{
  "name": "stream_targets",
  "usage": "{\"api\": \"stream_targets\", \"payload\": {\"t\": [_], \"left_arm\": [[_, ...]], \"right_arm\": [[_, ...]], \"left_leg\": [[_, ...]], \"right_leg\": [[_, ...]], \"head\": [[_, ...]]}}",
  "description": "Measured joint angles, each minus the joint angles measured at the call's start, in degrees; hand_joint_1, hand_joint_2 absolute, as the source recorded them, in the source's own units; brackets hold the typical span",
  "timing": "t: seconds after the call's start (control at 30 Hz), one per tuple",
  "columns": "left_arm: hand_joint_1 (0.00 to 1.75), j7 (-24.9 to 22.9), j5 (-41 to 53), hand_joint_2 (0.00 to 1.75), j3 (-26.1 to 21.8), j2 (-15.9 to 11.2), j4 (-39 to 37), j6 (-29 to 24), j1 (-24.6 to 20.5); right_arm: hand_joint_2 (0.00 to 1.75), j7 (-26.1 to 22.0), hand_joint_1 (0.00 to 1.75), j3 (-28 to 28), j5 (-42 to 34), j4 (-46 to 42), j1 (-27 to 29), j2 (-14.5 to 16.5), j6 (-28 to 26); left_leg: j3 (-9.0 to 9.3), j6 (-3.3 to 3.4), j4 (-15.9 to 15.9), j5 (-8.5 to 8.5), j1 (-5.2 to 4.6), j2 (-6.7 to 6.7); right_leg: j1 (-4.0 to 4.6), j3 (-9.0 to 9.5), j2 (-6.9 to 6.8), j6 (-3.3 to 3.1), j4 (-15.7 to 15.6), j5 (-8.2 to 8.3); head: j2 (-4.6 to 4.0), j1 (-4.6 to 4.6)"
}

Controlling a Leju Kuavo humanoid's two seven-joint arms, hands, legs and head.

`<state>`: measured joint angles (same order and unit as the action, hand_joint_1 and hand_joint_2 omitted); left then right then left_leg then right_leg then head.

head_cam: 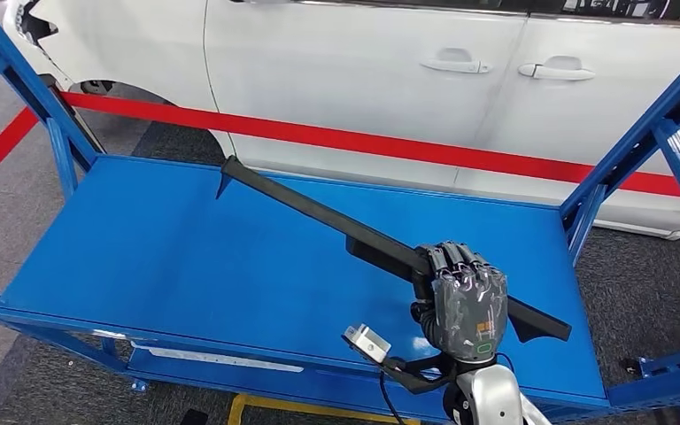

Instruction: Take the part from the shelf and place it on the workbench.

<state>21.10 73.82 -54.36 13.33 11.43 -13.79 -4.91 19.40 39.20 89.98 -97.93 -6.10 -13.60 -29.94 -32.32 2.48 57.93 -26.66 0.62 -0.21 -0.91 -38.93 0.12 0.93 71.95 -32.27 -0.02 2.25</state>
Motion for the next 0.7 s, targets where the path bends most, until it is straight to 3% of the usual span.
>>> {"api": "stream_targets", "payload": {"t": [0.07,0.13,0.2,0.27,0.3,0.4,0.43,0.47,0.5,0.6,0.63,0.7], "left_arm": [[0.00,-0.01,0.03,1.75,-0.01,0.03,0.00,-0.28,-0.01],[0.00,-0.01,0.09,1.75,-0.02,0.05,0.00,-0.60,0.00],[0.00,-0.01,0.14,1.75,-0.02,0.07,0.00,-0.84,0.06],[0.00,-0.01,0.17,1.75,-0.02,0.09,0.00,-0.96,0.08],[0.00,-0.01,0.19,1.75,-0.02,0.09,0.00,-0.99,0.07],[0.00,-0.07,0.23,1.75,-0.02,0.09,0.00,-1.01,0.09],[0.00,-0.11,0.26,1.75,-0.02,0.09,0.00,-1.04,0.14],[0.00,-0.16,0.31,1.75,-0.02,0.09,0.00,-1.08,0.18],[0.00,-0.18,0.41,1.75,-0.02,0.09,0.00,-1.14,0.19],[0.00,-0.19,0.63,1.75,-0.02,0.09,0.00,-1.38,0.03],[0.00,-0.20,0.65,1.75,-0.02,0.09,0.00,-1.45,-0.03],[0.00,-0.28,0.70,1.75,-0.02,0.10,0.00,-1.53,0.00]], "right_arm": [[1.75,-1.22,1.75,-1.02,0.00,-0.15,0.72,0.51,-0.15],[1.75,-2.10,1.75,-2.03,0.00,-0.39,1.41,1.15,-0.34],[1.75,-2.72,1.75,-2.96,0.00,-0.54,2.07,1.73,-0.52],[1.75,-3.34,1.75,-3.80,0.00,-0.56,2.42,2.30,-0.58],[1.75,-3.63,1.75,-4.12,0.00,-0.56,2.47,2.65,-0.62],[1.75,-4.36,1.75,-4.81,0.00,-0.46,2.58,3.51,-0.67],[1.75,-4.64,1.75,-5.03,-0.01,-0.36,2.62,3.72,-0.64],[1.75,-4.93,1.75,-5.25,-0.01,-0.24,2.64,3.92,-0.62],[1.75,-5.26,1.75,-5.47,-0.07,-0.14,2.65,4.15,-0.62],[1.75,-6.13,1.75,-6.10,-0.29,-0.02,2.67,4.87,-0.63],[1.75,-6.33,1.75,-6.26,-0.33,-0.01,2.68,5.07,-0.63],[1.75,-6.69,1.75,-6.54,-0.40,0.03,2.72,5.33,-0.64]], "left_leg": [[-0.16,-0.35,0.53,-0.24,-0.12,-0.12],[-0.54,-0.87,0.93,-0.31,-0.36,-0.18],[-0.75,-1.42,0.91,-0.11,-0.43,-0.18],[-1.19,-2.00,1.91,-1.23,-0.30,-0.12],[-1.95,-2.28,3.82,-2.79,-0.22,-0.10],[-5.72,-2.83,13.93,-8.67,-0.03,-0.07],[-6.25,-2.86,15.96,-9.35,-0.02,-0.07],[-5.81,-2.79,15.96,-8.97,-0.02,-0.07],[-4.22,-2.59,13.65,-7.61,-0.03,-0.07],[2.32,-1.51,2.39,-3.60,-0.35,-0.09],[3.16,-1.26,0.63,-3.22,-0.52,-0.11],[2.97,-1.01,0.05,-2.78,-0.71,-0.14]], "right_leg": [[0.02,4.07,-0.07,-0.27,-8.10,3.23],[0.18,5.70,-0.04,-0.68,-11.91,4.09],[0.24,5.50,0.07,-1.23,-12.03,4.29],[0.12,5.38,0.01,-2.04,-12.41,4.77],[0.03,5.26,-0.06,-2.44,-12.60,5.04],[0.18,4.50,-0.26,-3.04,-12.55,5.61],[0.25,4.22,-0.30,-3.07,-12.46,5.77],[0.31,3.95,-0.30,-3.04,-12.34,5.92],[0.37,3.72,-0.28,-2.98,-12.22,6.06],[0.60,3.35,-0.23,-2.48,-12.00,6.55],[0.60,3.24,-0.25,-2.18,-11.99,6.77],[0.51,3.10,-0.28,-1.44,-12.17,7.36]], "head": [[0.00,0.01],[0.01,-0.02],[0.02,-0.03],[0.01,-0.03],[0.01,-0.03],[0.01,-0.05],[0.01,-0.05],[0.01,-0.05],[0.01,-0.05],[0.00,-0.05],[0.01,-0.04],[0.02,-0.04]]}}
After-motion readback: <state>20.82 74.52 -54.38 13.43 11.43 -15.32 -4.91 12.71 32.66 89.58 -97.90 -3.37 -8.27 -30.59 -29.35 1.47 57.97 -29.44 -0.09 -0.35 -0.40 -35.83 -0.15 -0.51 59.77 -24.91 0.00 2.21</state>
